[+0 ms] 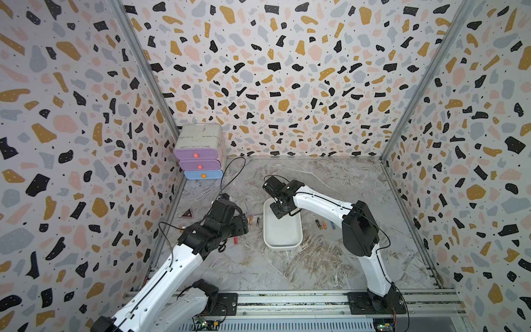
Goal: Take the batteries out of the storage box
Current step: Pick up the battery from the storage box.
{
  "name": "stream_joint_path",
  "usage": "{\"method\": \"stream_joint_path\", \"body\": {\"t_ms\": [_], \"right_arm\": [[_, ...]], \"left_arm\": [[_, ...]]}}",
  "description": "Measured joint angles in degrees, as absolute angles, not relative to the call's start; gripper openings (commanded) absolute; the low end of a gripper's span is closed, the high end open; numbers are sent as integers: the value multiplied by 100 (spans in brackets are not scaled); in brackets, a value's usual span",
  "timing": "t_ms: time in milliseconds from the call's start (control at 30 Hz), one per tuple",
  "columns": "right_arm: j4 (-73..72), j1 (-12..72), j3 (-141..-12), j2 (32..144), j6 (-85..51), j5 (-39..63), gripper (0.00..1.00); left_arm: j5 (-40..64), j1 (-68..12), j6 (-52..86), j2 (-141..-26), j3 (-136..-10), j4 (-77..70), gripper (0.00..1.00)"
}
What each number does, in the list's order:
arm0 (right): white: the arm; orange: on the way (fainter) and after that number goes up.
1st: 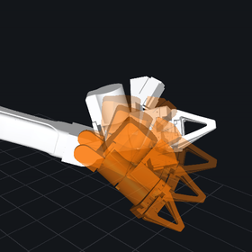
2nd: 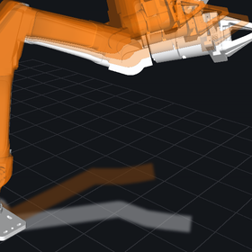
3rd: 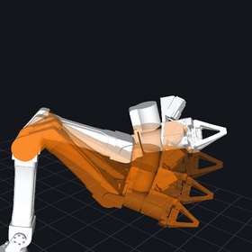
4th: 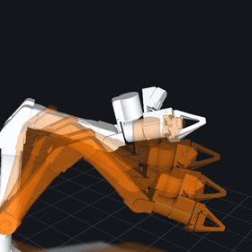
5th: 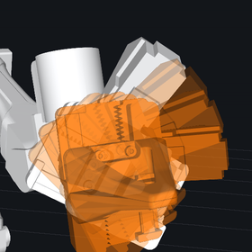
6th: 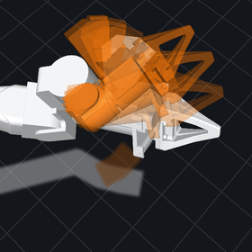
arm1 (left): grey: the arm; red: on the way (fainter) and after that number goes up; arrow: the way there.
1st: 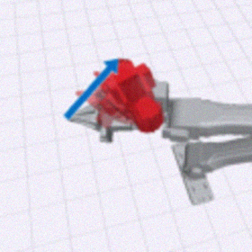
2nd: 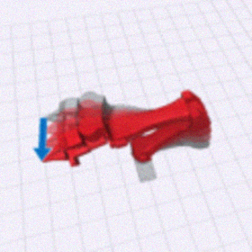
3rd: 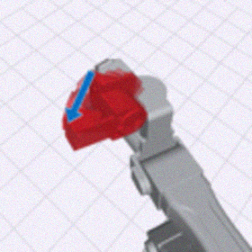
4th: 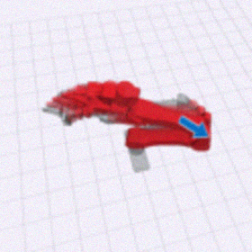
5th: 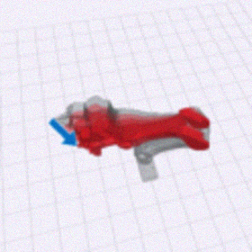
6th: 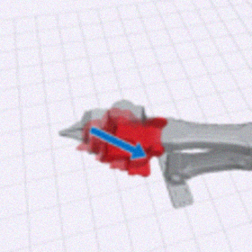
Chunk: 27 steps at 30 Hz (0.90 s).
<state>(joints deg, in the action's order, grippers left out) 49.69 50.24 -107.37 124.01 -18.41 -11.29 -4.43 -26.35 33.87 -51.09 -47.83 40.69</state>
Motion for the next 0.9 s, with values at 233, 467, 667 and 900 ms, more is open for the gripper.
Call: {"method": "stream_joint_path", "body": {"t_ms": [233, 467, 667, 900], "right_arm": [[4915, 4886, -11063, 12851, -1953, -1151, 53], [4626, 4829, -10838, 12842, -2241, -1317, 55], [4493, 4748, -10715, 12855, -2414, -1245, 53], [4528, 4735, -10969, 13039, -2482, -1098, 53]], "left_arm": [[-102, -2630, 3109, -4932, -4372, 3721, 74], [128, -2630, 3181, -4230, -3913, 3682, 76], [123, -2630, 3218, -3918, -3850, 3684, 78], [244, -2630, 3216, -4289, -3817, 3505, 79]]}}
